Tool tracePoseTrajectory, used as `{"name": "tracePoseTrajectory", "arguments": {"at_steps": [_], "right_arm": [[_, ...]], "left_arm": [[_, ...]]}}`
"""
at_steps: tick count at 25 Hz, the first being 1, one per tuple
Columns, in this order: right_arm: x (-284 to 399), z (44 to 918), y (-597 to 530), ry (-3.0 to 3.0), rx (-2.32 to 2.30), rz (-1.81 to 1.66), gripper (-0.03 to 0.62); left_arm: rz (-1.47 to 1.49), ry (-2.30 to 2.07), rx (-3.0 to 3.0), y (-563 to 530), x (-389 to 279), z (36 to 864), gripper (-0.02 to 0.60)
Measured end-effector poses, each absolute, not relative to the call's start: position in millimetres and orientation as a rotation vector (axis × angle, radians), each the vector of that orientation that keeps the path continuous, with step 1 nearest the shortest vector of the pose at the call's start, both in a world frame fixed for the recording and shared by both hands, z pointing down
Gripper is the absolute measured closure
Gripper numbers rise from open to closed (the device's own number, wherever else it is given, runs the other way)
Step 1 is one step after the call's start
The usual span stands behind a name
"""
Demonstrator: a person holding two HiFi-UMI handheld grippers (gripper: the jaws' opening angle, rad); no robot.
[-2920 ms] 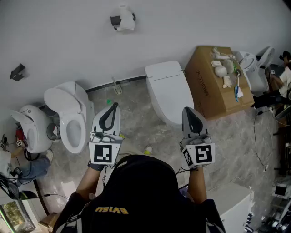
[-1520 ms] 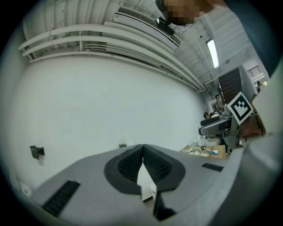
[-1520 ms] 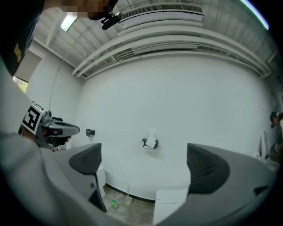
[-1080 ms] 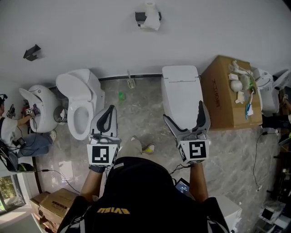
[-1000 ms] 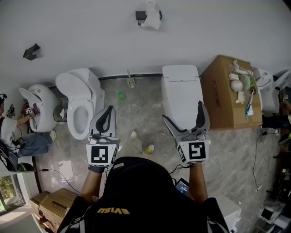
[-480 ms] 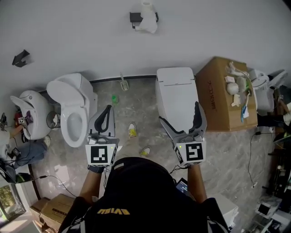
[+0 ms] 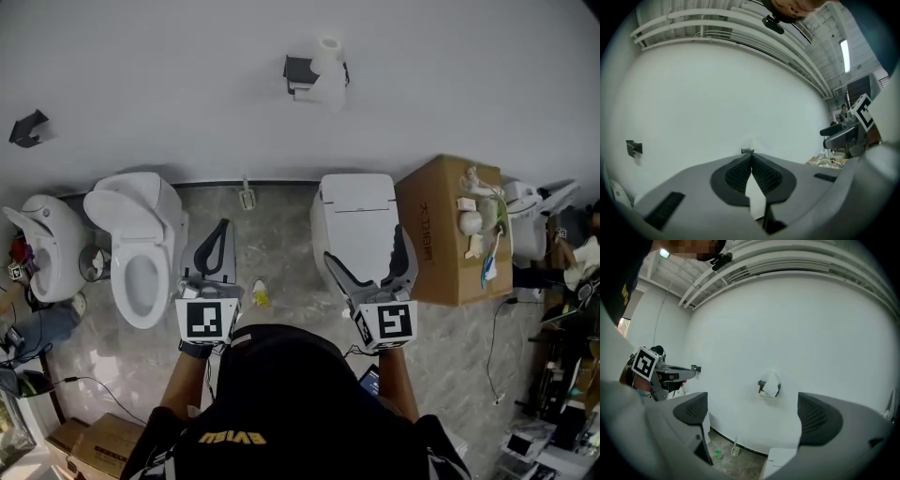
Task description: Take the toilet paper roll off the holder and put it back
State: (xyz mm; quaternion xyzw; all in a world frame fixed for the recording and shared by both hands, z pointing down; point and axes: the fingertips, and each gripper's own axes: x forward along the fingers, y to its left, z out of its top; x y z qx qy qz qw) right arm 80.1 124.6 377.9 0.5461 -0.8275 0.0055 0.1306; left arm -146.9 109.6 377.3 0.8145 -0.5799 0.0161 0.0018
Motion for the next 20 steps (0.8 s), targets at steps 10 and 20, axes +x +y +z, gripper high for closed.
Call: {"name": "tracePoseTrajectory", "arguments": {"at_steps": [10,20], "right_arm": [[38,378,36,-2.361,1.587,-0.027,0.01],[44,392,-2,-2.247,1.602,0.001,0.01]], "left_arm": [[0.072,-1.784,2.533,39,-194,400,0.569],[0.055,-1.642,2.611,-14,-173,412,0.569]]}}
